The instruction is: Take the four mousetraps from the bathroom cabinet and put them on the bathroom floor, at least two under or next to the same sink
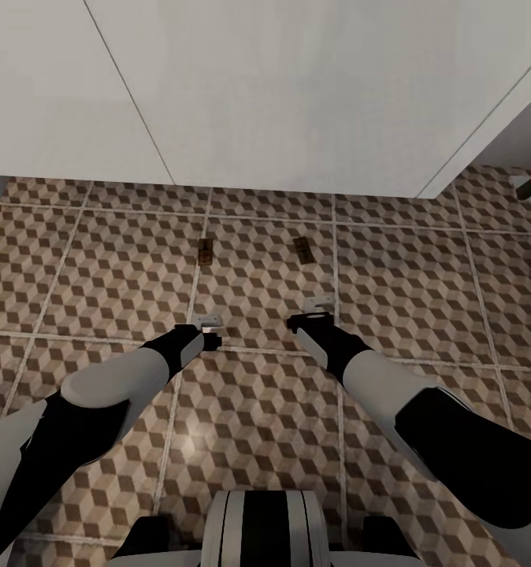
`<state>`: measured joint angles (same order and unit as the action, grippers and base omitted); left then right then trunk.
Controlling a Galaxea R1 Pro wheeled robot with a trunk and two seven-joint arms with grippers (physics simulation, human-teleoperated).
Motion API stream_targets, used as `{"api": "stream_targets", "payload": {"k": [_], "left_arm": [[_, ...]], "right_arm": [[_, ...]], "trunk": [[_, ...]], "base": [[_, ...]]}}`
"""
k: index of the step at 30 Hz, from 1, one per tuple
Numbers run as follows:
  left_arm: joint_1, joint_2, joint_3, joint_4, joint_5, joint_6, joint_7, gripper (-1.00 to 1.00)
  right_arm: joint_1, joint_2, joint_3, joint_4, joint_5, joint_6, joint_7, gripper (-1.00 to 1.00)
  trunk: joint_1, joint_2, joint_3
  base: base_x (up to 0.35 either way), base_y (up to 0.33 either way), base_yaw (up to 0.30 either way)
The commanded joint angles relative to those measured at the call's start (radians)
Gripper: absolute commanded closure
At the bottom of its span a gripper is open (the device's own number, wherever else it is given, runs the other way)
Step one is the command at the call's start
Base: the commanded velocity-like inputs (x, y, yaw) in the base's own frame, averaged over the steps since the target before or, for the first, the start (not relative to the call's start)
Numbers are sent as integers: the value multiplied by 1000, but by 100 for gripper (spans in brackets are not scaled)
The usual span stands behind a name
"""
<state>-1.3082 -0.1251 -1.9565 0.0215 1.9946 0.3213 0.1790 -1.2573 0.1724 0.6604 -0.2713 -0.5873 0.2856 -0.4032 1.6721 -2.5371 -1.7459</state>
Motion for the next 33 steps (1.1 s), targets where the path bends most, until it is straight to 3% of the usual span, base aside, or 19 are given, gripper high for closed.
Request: {"api": "stream_targets", "payload": {"k": [1, 33], "left_arm": [[0, -1, -8, 2, 10, 4, 2, -100], [0, -1, -8, 2, 10, 6, 2, -100]], "right_arm": [[-1, -1, 8, -2, -6, 6, -6, -100], [1, -1, 10, -2, -6, 6, -6, -100]], "trunk": [[0, 0, -1], [0, 0, -1]], "base": [[0, 0, 0], [0, 0, 0]]}}
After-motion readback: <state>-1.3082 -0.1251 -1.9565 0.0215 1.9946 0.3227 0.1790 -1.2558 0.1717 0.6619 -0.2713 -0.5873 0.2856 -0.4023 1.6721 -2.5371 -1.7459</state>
